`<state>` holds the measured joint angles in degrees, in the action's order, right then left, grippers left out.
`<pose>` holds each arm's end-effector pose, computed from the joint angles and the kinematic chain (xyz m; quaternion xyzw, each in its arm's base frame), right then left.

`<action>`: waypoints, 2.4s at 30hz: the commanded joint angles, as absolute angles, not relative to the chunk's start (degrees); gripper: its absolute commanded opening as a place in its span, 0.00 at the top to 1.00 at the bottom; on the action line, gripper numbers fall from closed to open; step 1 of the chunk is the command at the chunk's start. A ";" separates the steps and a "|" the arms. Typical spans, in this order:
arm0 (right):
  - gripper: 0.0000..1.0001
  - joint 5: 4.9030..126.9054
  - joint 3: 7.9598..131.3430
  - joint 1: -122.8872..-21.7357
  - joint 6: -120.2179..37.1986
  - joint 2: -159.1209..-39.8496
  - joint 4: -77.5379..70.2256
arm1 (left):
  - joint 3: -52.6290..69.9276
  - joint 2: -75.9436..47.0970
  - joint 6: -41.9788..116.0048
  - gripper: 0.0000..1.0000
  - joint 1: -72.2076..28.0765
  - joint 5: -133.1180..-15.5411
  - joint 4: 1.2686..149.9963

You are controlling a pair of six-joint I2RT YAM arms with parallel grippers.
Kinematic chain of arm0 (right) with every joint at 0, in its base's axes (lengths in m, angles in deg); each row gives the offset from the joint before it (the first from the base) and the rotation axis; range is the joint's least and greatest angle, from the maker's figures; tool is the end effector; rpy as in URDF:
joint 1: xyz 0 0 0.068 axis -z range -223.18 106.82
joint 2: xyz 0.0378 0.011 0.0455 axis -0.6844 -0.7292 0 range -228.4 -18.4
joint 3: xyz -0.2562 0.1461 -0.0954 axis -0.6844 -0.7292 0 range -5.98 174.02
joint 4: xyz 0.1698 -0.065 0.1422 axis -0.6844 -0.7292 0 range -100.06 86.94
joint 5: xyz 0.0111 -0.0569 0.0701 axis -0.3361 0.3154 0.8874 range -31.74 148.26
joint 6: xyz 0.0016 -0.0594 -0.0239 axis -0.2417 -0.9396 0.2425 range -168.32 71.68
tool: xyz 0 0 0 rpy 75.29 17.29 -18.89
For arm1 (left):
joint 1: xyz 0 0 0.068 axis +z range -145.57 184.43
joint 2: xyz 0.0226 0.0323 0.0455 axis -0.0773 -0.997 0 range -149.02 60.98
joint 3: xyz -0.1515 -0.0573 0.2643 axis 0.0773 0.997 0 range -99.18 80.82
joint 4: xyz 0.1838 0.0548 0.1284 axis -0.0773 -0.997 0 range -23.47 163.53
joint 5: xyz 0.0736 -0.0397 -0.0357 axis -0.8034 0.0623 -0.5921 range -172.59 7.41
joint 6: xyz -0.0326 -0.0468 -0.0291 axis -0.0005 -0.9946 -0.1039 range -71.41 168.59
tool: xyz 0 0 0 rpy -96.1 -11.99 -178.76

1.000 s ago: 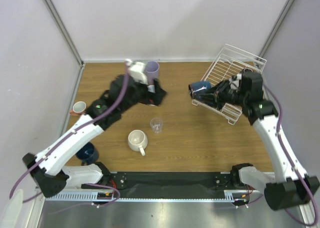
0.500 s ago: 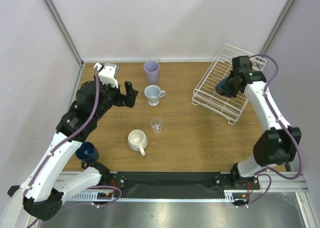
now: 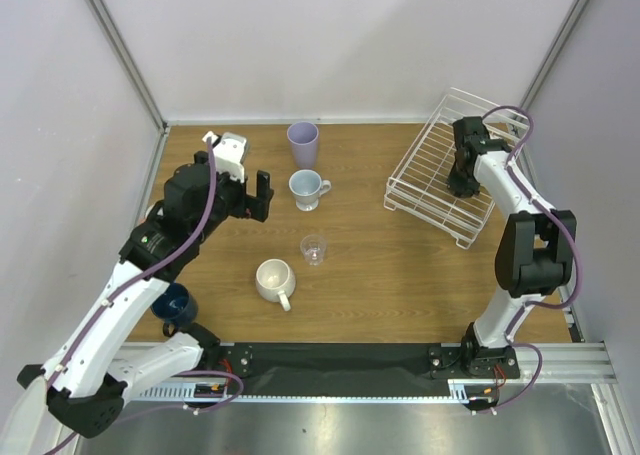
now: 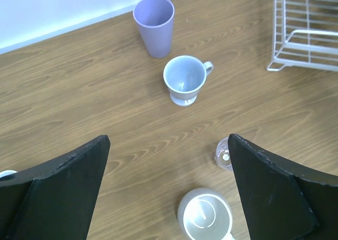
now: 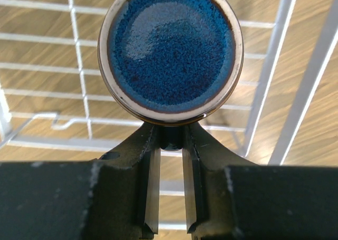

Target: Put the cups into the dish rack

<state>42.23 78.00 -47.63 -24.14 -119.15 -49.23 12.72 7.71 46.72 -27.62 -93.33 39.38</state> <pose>0.3522 0.0136 0.2984 0.1972 0.9429 -0.0741 0.2581 0.1275 -0.0689 0.4274 0.1592 0.7983 -0.0950 0.5731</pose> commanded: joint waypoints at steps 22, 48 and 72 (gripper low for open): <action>1.00 34.27 81.99 -40.99 -30.92 -126.24 -35.14 | 9.45 5.52 52.72 0.00 -26.68 -94.19 39.16; 1.00 34.89 85.42 -39.23 -30.57 -132.66 -30.23 | 9.72 4.91 51.85 0.00 -26.42 -92.61 37.76; 0.43 34.36 80.51 -40.55 -28.37 -130.73 -34.52 | 9.36 4.12 50.26 0.00 -25.62 -91.12 36.53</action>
<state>36.00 81.41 -40.24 -29.47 -132.42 -34.90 11.59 4.17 51.16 -26.15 -91.96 36.01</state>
